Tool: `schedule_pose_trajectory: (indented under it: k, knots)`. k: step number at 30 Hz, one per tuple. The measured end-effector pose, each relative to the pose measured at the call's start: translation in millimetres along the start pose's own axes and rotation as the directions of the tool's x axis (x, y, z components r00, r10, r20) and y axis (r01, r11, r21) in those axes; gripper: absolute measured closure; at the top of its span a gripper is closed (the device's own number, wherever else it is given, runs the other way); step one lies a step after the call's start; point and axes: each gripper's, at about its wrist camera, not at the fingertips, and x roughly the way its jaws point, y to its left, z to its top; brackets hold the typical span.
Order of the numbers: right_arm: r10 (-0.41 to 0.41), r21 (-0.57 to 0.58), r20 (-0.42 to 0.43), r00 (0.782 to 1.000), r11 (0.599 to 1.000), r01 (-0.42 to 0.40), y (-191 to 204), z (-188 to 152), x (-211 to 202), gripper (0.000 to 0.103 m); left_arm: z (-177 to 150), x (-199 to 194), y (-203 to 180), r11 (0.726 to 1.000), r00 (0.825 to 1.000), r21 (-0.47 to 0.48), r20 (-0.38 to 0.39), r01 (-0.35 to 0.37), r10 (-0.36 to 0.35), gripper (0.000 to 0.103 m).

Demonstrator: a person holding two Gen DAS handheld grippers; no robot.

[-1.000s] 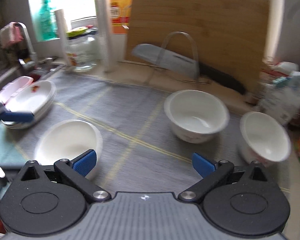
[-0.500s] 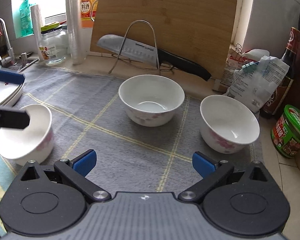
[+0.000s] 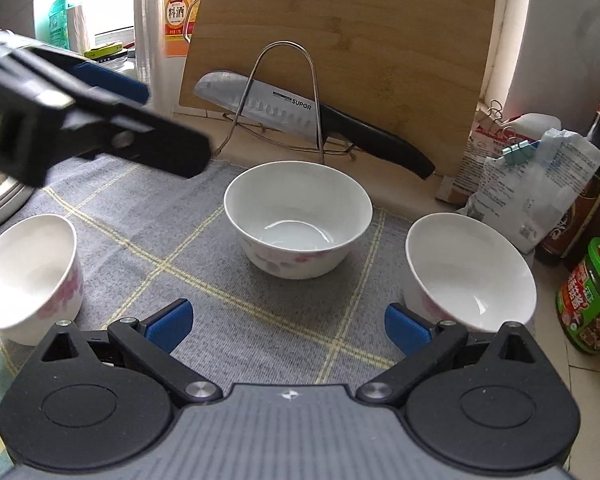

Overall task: Organize plates and bowls
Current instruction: 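Move the left gripper toward a white bowl by the cutting board, then close the left gripper on the rim of the white bowl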

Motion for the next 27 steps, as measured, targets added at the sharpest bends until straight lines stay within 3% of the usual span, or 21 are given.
schedule_pose_trajectory:
  k: [14, 27]
  knots:
    - [0.032, 0.013, -0.012, 0.999, 0.999, -0.032, -8.9, 3.7, 28.2, 0.000, 20.1, 58.9, 9.2, 0.998, 0.992, -0.064, -0.119, 0.025, -0.032, 0.001]
    - [-0.004, -0.076, 0.043, 0.999, 0.997, 0.007, 1.5, 13.3, 43.7, 0.000, 25.8, 104.0, 21.1, 0.992, 0.978, -0.121, -0.201, 0.039, -0.063, 0.002]
